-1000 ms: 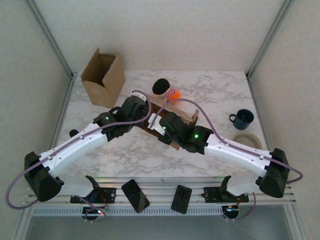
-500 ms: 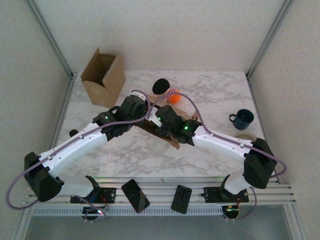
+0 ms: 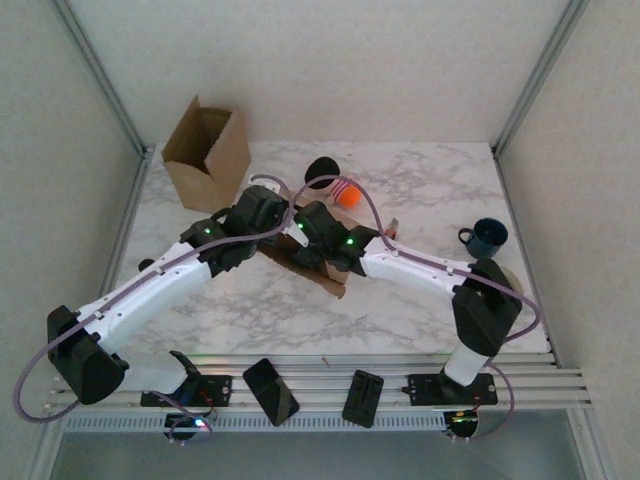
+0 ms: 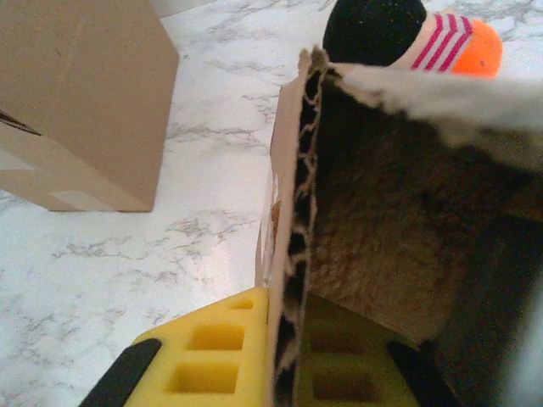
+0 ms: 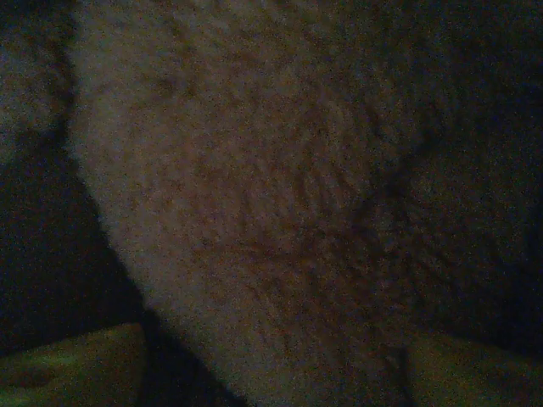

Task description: Unpack the express box

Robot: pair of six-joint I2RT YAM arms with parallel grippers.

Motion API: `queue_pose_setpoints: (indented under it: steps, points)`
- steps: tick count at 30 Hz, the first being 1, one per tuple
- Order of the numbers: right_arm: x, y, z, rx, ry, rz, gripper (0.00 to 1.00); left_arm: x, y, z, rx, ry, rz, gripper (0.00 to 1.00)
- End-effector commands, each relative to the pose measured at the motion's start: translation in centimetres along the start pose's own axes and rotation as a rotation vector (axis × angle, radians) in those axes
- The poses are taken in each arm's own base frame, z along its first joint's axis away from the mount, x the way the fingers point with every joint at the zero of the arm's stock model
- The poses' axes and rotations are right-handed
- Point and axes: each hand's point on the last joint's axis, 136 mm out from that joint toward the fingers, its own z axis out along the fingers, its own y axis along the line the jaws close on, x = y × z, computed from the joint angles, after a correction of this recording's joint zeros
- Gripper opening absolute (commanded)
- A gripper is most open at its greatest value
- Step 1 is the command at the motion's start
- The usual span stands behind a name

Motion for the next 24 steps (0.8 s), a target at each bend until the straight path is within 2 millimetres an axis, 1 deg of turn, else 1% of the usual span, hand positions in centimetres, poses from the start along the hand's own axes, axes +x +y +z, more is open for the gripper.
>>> queue_pose_setpoints:
  steps: [1,3,4,7,8,9,10,11,14,15,17,19,22,24]
  points:
    - [-0.3,1.0,3.1,-0.037,0.006,0.048,0.75,-2.6,-3.6,-1.7,0.154,-0.077,-0.017,0.00]
    - [0.0,0.9,4.3,-0.038,0.016,0.066,0.67,-2.6,-3.7,-1.6,0.159,-0.074,-0.018,0.00]
    - [0.1,0.9,4.8,-0.037,0.022,0.074,0.62,-2.6,-3.8,-1.6,0.161,-0.074,-0.018,0.00]
    - [0.3,0.8,6.1,-0.025,0.028,0.095,0.35,-2.6,-3.8,-1.7,0.166,-0.073,-0.023,0.00]
    - [0.3,0.7,6.3,-0.020,0.028,0.097,0.27,-2.5,-3.8,-1.7,0.167,-0.071,-0.026,0.00]
    - [0.1,0.7,6.3,-0.017,0.023,0.100,0.17,-2.5,-3.6,-1.7,0.161,-0.071,-0.030,0.00]
    - [-0.1,0.5,5.9,-0.015,0.014,0.106,0.04,-2.4,-3.4,-1.8,0.154,-0.069,-0.035,0.00]
    - [-0.4,0.3,5.5,-0.012,0.000,0.116,0.00,-2.3,-3.2,-1.8,0.144,-0.067,-0.042,0.00]
    - [-1.8,-0.1,2.7,-0.039,-0.077,0.142,0.00,-1.8,-2.1,-1.3,0.112,-0.041,-0.084,0.00]
    - [-2.4,-0.2,1.3,-0.055,-0.114,0.155,0.00,-1.7,-1.7,-1.1,0.100,-0.029,-0.105,0.00]
    - [-3.5,-0.2,-1.8,-0.098,-0.195,0.178,0.00,-1.5,-0.9,-0.7,0.079,-0.008,-0.145,0.00]
    - [-4.9,-0.4,-5.6,-0.145,-0.300,0.204,0.00,-1.4,-0.1,-0.2,0.066,0.015,-0.202,0.00]
    - [-6.4,-0.5,-10.9,-0.208,-0.443,0.233,0.00,-1.6,1.2,0.5,0.064,0.044,-0.288,0.00]
    - [-7.1,-0.7,-14.1,-0.246,-0.527,0.246,0.00,-1.9,2.0,0.7,0.067,0.051,-0.339,0.00]
